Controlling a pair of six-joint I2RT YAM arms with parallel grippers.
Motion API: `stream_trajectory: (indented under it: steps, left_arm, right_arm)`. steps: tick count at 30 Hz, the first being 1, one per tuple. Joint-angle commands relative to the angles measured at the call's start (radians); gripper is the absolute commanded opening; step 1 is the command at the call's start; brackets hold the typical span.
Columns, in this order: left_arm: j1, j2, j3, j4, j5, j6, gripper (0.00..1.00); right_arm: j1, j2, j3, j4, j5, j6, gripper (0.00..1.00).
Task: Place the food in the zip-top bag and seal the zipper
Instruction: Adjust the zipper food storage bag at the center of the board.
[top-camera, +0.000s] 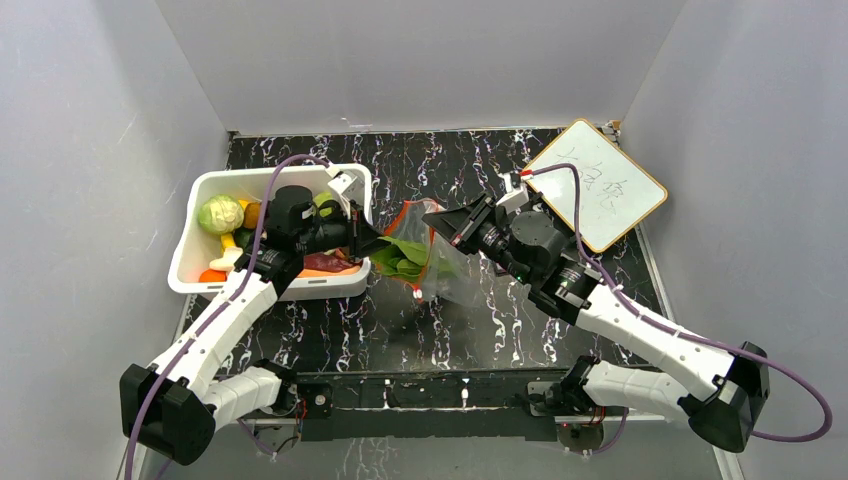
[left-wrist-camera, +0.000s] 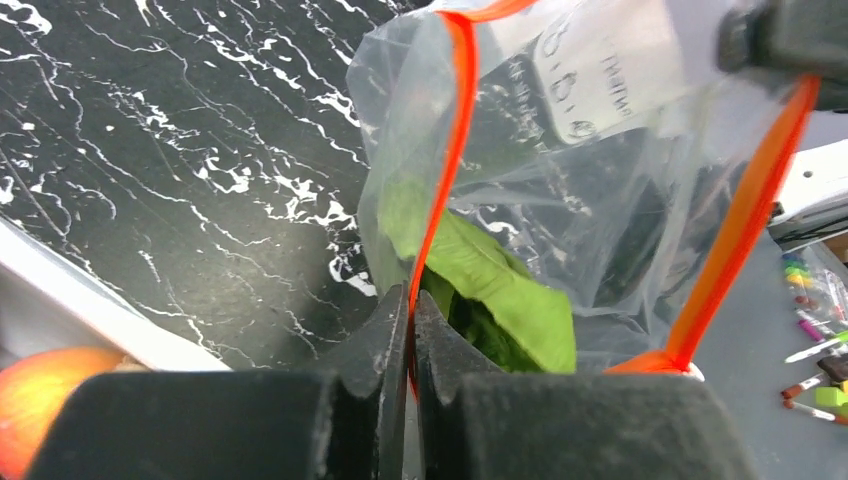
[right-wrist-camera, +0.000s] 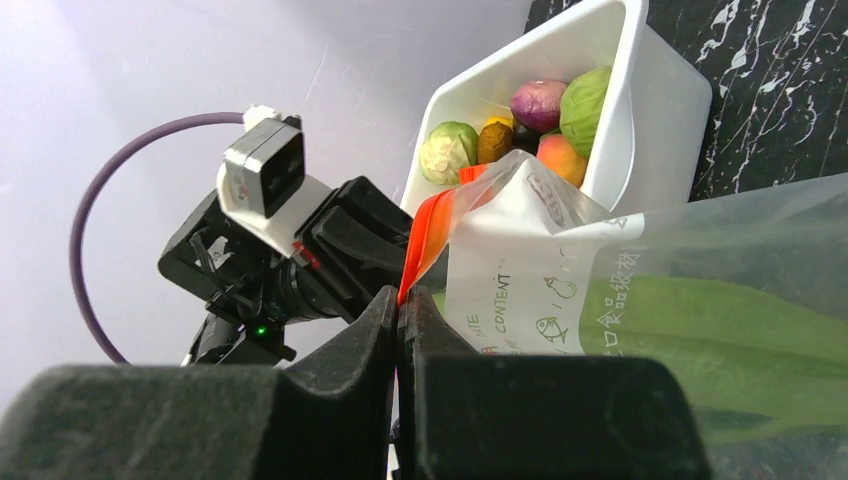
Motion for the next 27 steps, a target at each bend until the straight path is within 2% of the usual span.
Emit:
stream_trajectory:
  steps: [1, 3, 6, 8, 10, 13, 18, 20, 22, 24, 27]
  left_arm:
    - [-0.003, -0.029, 0.049, 0.035, 0.055, -0.028, 0.0]
    - [-0.003, -0.053, 0.069, 0.08, 0.079, -0.098, 0.0]
    - [-0.003, -0.077, 0.068, 0.276, 0.132, -0.32, 0.0]
    - [-0.004, -0.074, 0.046, 0.433, 0.16, -0.479, 0.0]
    - [-0.004, -0.058, 0.026, 0.516, 0.172, -0.566, 0.0]
    - [-0.004, -0.025, 0.035, 0.452, 0.143, -0.527, 0.0]
    - [-0.004, 0.04, 0.151, 0.133, 0.031, -0.385, 0.0]
    - [-0.004, 0.051, 0.2, 0.054, 0.006, -0.364, 0.0]
    - [-0.006, 0.042, 0.198, 0.078, 0.019, -0.393, 0.0]
    - [-0.007, 0.029, 0.14, 0.19, 0.047, -0.485, 0.0]
    - [-0.007, 0.051, 0.038, 0.327, 0.079, -0.614, 0.0]
  right_arm:
    - [0.002, 0.022, 0.069, -0.024, 0.078, -0.079, 0.0]
    - [0.003, 0.062, 0.143, -0.209, 0.218, -0.168, 0.0]
    - [0.003, 0.066, 0.163, -0.319, 0.364, -0.283, 0.0]
    - [0.003, 0.054, 0.176, -0.377, 0.388, -0.289, 0.0]
    - [0.003, 0.043, 0.195, -0.425, 0.364, -0.292, 0.0]
    - [0.003, 0.029, 0.226, -0.466, 0.284, -0.263, 0.0]
    - [0.003, 0.008, 0.319, -0.516, 0.174, -0.177, 0.0]
    - [0.003, 0.016, 0.367, -0.532, 0.171, -0.161, 0.0]
    - [0.003, 0.052, 0.395, -0.548, 0.227, -0.179, 0.0]
    - [0.003, 0.102, 0.39, -0.571, 0.342, -0.202, 0.0]
    - [0.003, 0.181, 0.376, -0.55, 0.427, -0.269, 0.0]
